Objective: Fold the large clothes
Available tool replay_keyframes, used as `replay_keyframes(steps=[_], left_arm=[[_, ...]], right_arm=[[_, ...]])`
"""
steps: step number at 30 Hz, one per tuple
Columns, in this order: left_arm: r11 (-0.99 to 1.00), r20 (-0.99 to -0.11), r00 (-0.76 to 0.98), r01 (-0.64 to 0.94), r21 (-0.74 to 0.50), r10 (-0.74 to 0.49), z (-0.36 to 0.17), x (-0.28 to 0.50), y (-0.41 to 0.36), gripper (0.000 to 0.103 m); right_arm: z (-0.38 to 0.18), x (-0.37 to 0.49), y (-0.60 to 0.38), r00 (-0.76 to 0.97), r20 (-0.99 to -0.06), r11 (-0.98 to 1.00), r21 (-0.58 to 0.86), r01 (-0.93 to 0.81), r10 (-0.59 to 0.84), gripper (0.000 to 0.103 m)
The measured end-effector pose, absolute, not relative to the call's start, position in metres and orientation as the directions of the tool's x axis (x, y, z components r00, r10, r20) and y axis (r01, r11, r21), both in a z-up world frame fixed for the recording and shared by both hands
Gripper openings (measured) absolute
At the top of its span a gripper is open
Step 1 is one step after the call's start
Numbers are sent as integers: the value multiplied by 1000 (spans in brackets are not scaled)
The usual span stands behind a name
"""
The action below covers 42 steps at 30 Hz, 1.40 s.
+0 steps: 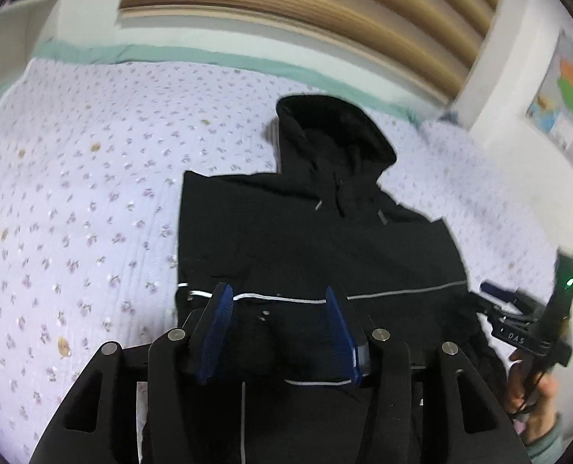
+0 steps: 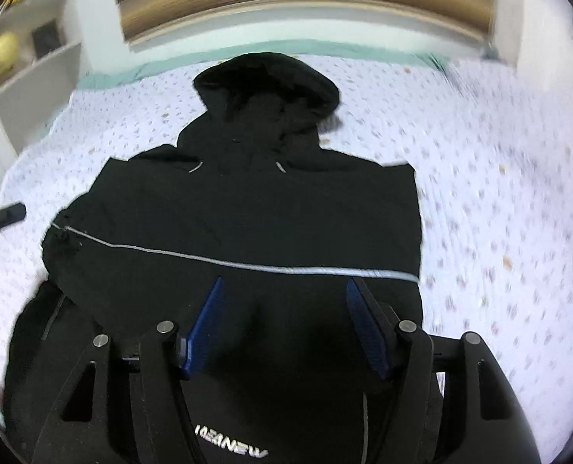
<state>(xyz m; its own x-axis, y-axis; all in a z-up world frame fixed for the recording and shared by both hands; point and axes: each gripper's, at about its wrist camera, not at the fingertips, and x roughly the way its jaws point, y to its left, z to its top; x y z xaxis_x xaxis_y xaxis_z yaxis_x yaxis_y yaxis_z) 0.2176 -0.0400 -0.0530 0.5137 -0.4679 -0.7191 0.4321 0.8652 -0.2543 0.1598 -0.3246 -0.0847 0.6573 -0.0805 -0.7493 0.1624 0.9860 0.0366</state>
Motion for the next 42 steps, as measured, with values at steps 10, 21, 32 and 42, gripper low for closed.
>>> replay_keyframes(steps=[10,21,32,42], left_arm=[[883,-825,397,407,-234,-402,-150,259,-61,49],[801,-766,378,525,-286,-521,9,280,-66,49],[829,-716,476,494,-263,-511,98,390,-119,49],[871,-822,412,454,-190,-394,-23,516,-205,49]], right_arm=[[-162,202,-327,566,-820,987,12,158,-80,69],[-54,211,-356,560,-828,967,161,198,23,68],[59,308,-413,650,-759,940,205,272,-23,68],[-41,433,-466,548,-836,931,186,313,-17,65]])
